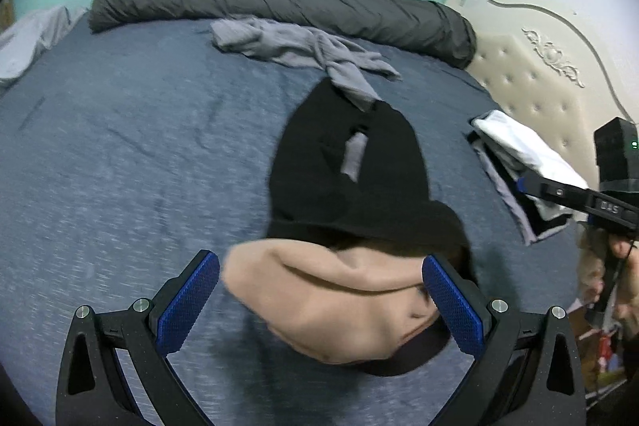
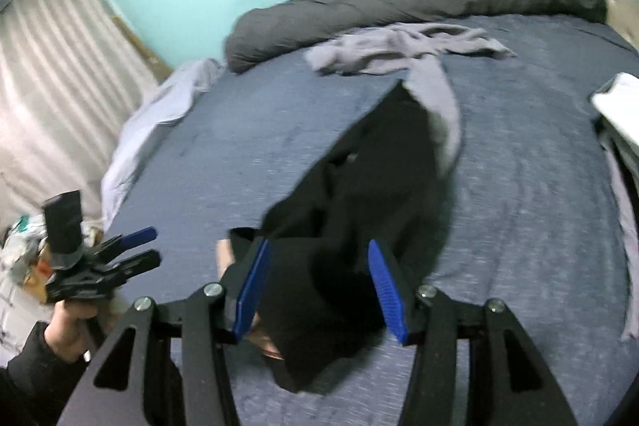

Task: Fold clothes
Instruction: 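Grasp the black garment's beige-lined edge with the left tool while the right tool holds it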

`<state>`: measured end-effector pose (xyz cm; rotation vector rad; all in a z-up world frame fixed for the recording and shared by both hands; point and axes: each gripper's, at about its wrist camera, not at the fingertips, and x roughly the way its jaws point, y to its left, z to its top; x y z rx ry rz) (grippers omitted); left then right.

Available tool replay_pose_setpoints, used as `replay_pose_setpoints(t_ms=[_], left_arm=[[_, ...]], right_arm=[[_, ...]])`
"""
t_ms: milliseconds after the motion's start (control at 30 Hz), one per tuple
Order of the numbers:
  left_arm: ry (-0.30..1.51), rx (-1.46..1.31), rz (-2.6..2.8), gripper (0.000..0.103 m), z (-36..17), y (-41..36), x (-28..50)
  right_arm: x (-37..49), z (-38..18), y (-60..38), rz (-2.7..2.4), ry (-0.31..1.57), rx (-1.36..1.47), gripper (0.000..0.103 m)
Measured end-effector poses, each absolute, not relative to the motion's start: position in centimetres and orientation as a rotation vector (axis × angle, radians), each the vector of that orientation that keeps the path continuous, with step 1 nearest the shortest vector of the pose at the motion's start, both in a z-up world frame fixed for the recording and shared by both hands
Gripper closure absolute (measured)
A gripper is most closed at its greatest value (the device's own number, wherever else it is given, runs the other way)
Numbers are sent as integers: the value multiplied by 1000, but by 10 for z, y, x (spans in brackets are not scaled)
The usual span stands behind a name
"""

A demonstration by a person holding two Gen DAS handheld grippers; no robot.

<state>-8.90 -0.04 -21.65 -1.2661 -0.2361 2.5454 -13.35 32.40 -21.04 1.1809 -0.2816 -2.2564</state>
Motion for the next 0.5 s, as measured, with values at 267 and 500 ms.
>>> replay_pose_setpoints(t_ms=[267,500], left_arm=[[-366,-1361,2498,0,-238,8,-113],[-506,-1419,2424,0,-258,11,-129]], right_arm=[[-130,-218,337,-2283,-268,1197,50],[-136,-227,337,-2281,-257,1215,50]])
